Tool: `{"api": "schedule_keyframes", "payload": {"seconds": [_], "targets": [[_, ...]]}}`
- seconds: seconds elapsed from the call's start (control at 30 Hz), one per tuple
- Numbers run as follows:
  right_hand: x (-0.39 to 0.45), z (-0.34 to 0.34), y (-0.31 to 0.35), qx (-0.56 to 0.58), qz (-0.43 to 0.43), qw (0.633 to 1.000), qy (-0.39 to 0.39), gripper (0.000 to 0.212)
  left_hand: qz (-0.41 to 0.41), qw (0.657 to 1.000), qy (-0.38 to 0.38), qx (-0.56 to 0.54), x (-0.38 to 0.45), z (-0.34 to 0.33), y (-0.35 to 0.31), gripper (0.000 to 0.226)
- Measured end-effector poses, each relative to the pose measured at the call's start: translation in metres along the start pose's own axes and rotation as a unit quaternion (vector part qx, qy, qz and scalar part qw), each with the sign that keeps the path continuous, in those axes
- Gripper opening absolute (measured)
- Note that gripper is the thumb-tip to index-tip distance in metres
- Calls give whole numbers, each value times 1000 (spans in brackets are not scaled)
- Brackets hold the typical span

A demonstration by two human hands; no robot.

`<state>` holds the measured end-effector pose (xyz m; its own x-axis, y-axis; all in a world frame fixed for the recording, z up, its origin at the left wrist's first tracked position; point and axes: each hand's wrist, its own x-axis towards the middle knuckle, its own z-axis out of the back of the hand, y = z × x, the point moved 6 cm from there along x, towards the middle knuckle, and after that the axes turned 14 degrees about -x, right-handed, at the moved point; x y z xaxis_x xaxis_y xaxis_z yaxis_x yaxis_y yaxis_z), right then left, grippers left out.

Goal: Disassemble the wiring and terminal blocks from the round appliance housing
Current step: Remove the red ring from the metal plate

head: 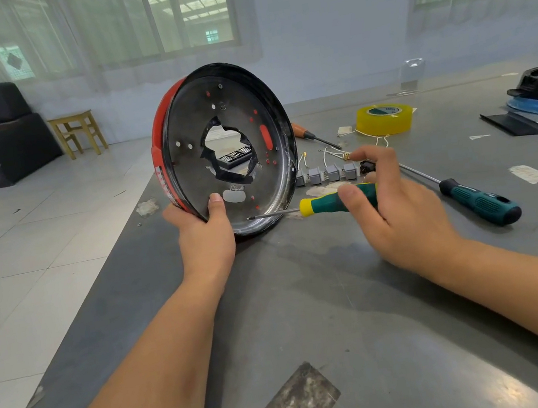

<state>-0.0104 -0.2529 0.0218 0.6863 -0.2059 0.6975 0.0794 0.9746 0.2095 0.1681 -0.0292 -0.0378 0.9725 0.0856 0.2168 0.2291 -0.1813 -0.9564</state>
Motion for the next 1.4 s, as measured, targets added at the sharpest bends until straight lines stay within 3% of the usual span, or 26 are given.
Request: {"api": "schedule_keyframes", "payload": {"seconds": [0.07,0.13,0.27,0.33,0.47,0.6,0.77,1.03,1.17,1.4], "targets": [[1,-2,1,20,21,999,14,45,0,1000,-1,4,0,0,0,34],[0,-1,4,22,45,999,17,55,-2,1000,0,3,0,0,0,34],[0,3,3,-13,9,1000,-1,55,-2,1000,0,2,0,0,0,33],[0,1,5,26,31,999,11,47,-1,1000,-1,2,0,0,0,34],[-1,-2,6,127,55,990,25,59,-2,1000,2,1,1,0,0,34],[0,-4,7,116,60,991,-2,50,0,1000,1,2,0,0,0,34],[-4,-4,12,125,66,990,-8,59,1,1000,2,-1,0,0,1,33],[1,-11,-4,142,2,990,15,33,0,1000,2,-11,0,0,0,35],[1,-10,-1,225,18,974,18,51,4,1000,11,-19,0,0,-1,34],[3,-13,-9,295,-41,954,21,43,11,999,17,-26,-1,-1,-3,32]]}}
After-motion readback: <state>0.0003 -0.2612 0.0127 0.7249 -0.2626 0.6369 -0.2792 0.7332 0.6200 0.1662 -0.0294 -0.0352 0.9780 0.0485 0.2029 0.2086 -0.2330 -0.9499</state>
